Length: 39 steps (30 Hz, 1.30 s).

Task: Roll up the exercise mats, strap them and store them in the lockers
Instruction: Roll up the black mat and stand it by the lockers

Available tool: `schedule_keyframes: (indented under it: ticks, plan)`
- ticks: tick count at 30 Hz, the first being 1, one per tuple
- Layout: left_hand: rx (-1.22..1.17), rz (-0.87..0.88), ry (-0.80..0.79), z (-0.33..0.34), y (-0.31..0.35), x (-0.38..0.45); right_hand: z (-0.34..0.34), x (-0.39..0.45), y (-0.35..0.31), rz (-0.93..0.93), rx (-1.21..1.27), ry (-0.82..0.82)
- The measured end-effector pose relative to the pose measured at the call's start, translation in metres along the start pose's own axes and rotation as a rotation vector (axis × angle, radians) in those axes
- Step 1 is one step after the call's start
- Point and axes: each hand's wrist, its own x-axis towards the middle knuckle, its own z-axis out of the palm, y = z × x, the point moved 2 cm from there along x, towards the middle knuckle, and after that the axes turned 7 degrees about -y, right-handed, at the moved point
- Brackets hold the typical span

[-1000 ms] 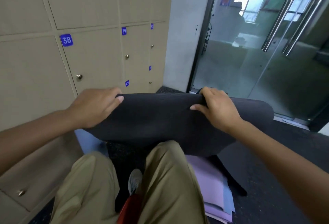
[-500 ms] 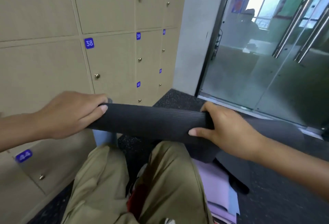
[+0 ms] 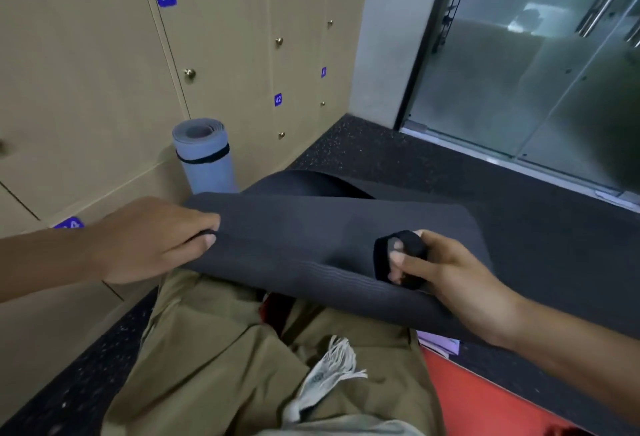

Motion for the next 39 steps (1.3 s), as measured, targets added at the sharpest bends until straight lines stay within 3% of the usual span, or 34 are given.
schedule_keyframes:
  ticks: [4, 8, 12, 14, 16, 19, 21, 23, 28, 33, 36, 39]
  plan:
    - [-0.032, 0.019, -0.107, 0.009, -0.002, -0.001, 0.0, -0.002, 0.008, 0.097, 0.467, -0.32]
    - [-0.061, 0.055, -0.156, 0.015, 0.0, -0.004, 0.004, -0.003, 0.017, 0.159, 0.463, -0.603]
    - [-0.052, 0.052, -0.181, 0.024, 0.004, -0.009, 0.019, -0.002, 0.036, 0.096, 0.163, -0.611]
    - [-0.066, 0.049, -0.186, 0.025, 0.007, -0.009, 0.025, 0.001, 0.039, 0.05, 0.138, -0.626]
    - [-0.113, 0.036, -0.19, 0.026, 0.009, -0.009, 0.027, 0.005, 0.038, 0.046, 0.316, -0.654]
    - [-0.141, 0.021, -0.183, 0.03, 0.009, -0.01, 0.031, 0.011, 0.029, 0.072, 0.807, -0.782]
    - [-0.137, 0.023, -0.19, 0.035, 0.008, -0.008, 0.035, 0.014, 0.033, 0.106, 0.925, -0.71]
    - [-0.146, 0.034, -0.193, 0.037, 0.007, -0.006, 0.038, 0.016, 0.042, 0.108, 0.794, -0.519]
    - [-0.158, 0.043, -0.198, 0.037, 0.009, -0.001, 0.047, 0.018, 0.045, 0.033, 0.734, -0.666]
    - [-0.204, 0.025, -0.228, 0.041, 0.009, -0.001, 0.047, 0.02, 0.036, -0.06, 0.494, -0.606]
    - [-0.256, 0.001, -0.248, 0.044, 0.011, -0.001, 0.043, 0.007, 0.016, -0.185, 0.231, -0.46]
    - [-0.332, 0.004, -0.27, 0.045, 0.015, 0.001, 0.029, 0.031, 0.014, -0.223, -0.184, -0.362]
